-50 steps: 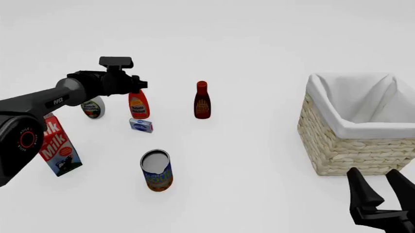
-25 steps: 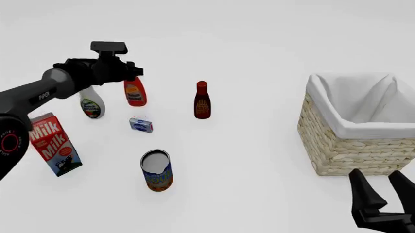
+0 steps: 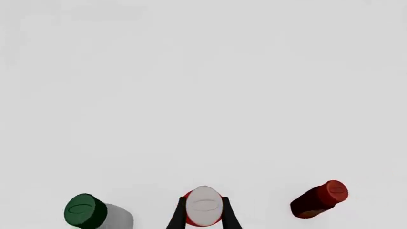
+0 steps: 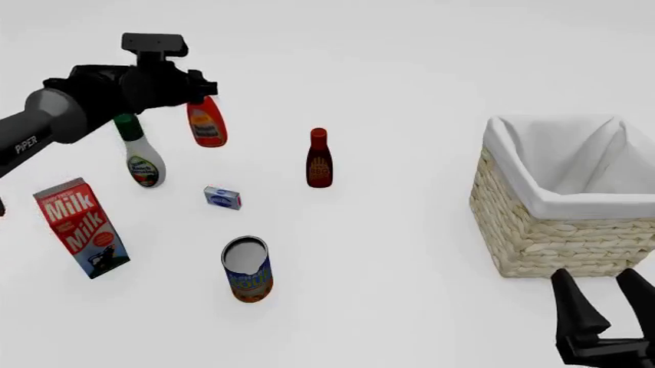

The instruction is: Pick the ketchup and place it in the basket.

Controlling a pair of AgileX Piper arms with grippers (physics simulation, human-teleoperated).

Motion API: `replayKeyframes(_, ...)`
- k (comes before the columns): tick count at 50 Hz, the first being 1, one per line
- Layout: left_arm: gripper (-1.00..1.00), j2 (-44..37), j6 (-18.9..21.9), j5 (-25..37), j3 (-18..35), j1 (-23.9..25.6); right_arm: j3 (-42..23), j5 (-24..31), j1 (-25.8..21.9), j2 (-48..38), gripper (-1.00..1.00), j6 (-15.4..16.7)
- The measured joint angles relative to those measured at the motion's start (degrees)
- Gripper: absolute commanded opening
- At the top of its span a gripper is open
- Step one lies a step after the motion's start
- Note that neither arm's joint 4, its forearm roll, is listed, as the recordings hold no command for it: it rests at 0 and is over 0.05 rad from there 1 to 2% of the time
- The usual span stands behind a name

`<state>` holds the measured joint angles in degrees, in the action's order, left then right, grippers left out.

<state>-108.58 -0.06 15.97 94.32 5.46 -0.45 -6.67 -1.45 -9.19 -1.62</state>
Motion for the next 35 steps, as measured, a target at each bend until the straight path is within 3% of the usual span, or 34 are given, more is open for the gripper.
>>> replayKeyframes(19, -1.00, 12.5, -0.8, 3.2, -7.7, 2.6, -6.3, 5.2, -7.3, 2.1, 1.00, 4.7)
replayKeyframes(35, -1.00, 25.4, 0.4, 5.7, -16.9, 6.0, -9.8, 1.0, -18.3, -3.1, 1.00, 7.3)
